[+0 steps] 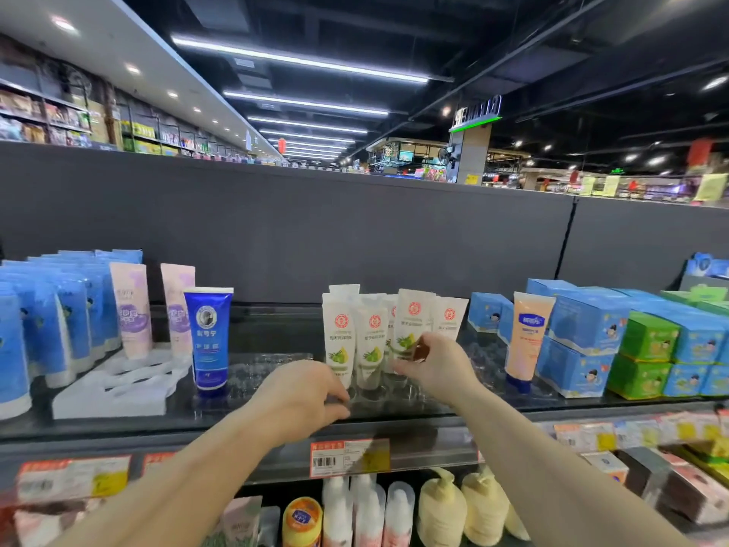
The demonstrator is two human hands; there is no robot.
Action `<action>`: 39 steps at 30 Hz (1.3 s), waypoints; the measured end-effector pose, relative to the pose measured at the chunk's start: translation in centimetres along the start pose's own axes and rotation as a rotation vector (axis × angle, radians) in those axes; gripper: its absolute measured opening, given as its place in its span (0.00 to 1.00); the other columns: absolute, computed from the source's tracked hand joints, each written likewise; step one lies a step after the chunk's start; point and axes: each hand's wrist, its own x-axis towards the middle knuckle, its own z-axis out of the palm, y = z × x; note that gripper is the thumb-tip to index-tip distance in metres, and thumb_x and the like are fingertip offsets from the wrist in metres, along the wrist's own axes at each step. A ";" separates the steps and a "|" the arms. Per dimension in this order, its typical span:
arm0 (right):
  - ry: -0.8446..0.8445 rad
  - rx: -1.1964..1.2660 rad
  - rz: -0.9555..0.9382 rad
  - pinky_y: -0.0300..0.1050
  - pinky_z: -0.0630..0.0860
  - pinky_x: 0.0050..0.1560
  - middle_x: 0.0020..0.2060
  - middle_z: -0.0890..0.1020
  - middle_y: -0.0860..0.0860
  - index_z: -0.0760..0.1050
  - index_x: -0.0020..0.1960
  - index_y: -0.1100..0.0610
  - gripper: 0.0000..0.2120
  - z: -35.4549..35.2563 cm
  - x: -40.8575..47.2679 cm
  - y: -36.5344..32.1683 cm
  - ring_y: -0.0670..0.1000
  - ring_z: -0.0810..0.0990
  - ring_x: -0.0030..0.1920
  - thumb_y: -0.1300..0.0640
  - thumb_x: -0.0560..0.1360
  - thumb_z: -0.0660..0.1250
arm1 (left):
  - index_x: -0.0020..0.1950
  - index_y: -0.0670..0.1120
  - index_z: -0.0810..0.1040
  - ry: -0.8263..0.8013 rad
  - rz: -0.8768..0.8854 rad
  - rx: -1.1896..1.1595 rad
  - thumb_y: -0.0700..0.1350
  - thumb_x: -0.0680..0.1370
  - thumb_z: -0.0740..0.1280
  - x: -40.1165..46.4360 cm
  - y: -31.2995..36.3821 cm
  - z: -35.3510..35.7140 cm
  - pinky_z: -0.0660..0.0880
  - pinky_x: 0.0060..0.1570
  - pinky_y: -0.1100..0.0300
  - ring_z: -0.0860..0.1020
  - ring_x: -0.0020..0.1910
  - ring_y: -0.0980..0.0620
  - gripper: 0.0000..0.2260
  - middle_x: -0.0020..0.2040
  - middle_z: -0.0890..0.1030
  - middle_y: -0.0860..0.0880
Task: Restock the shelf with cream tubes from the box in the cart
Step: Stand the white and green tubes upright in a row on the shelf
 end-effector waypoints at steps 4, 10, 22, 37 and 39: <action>-0.032 -0.074 0.013 0.37 0.72 0.43 0.46 0.79 0.41 0.74 0.52 0.48 0.11 0.8 0.1 0.1 0.44 0.77 0.46 0.49 0.73 0.73 | 0.59 0.55 0.81 0.019 0.031 0.020 0.53 0.78 0.65 0.2 -0.4 0.4 0.75 0.59 0.57 0.77 0.56 0.58 0.12 0.56 0.81 0.58; -0.053 -0.130 -0.004 0.47 0.78 0.54 0.53 0.83 0.45 0.79 0.57 0.51 0.14 0.9 -0.1 0.4 0.48 0.79 0.51 0.50 0.73 0.73 | 0.59 0.55 0.82 0.055 0.057 0.039 0.54 0.78 0.65 0.5 -0.9 1.0 0.76 0.58 0.57 0.78 0.54 0.59 0.12 0.55 0.82 0.58; -0.327 -0.398 0.086 0.45 0.75 0.54 0.56 0.78 0.54 0.71 0.66 0.59 0.21 -1.5 1.4 -2.8 0.53 0.76 0.52 0.52 0.77 0.68 | 0.59 0.55 0.81 0.047 0.031 0.056 0.53 0.78 0.65 0.5 -0.3 0.8 0.74 0.59 0.60 0.77 0.53 0.60 0.11 0.54 0.82 0.58; -0.224 -0.131 0.057 0.51 0.79 0.55 0.47 0.80 0.46 0.74 0.48 0.49 0.10 -0.3 1.1 0.9 0.50 0.79 0.47 0.45 0.74 0.70 | 0.59 0.55 0.81 0.058 -0.063 0.044 0.52 0.79 0.65 -0.3 0.8 1.0 0.72 0.57 0.62 0.77 0.53 0.60 0.11 0.56 0.81 0.57; -0.222 -0.134 0.042 0.48 0.80 0.51 0.47 0.80 0.47 0.74 0.51 0.49 0.11 -0.2 1.2 1.2 0.49 0.79 0.45 0.44 0.74 0.69 | 0.59 0.55 0.81 0.053 -0.084 0.044 0.52 0.79 0.65 -0.3 0.9 1.0 0.74 0.59 0.59 0.77 0.53 0.59 0.11 0.56 0.81 0.57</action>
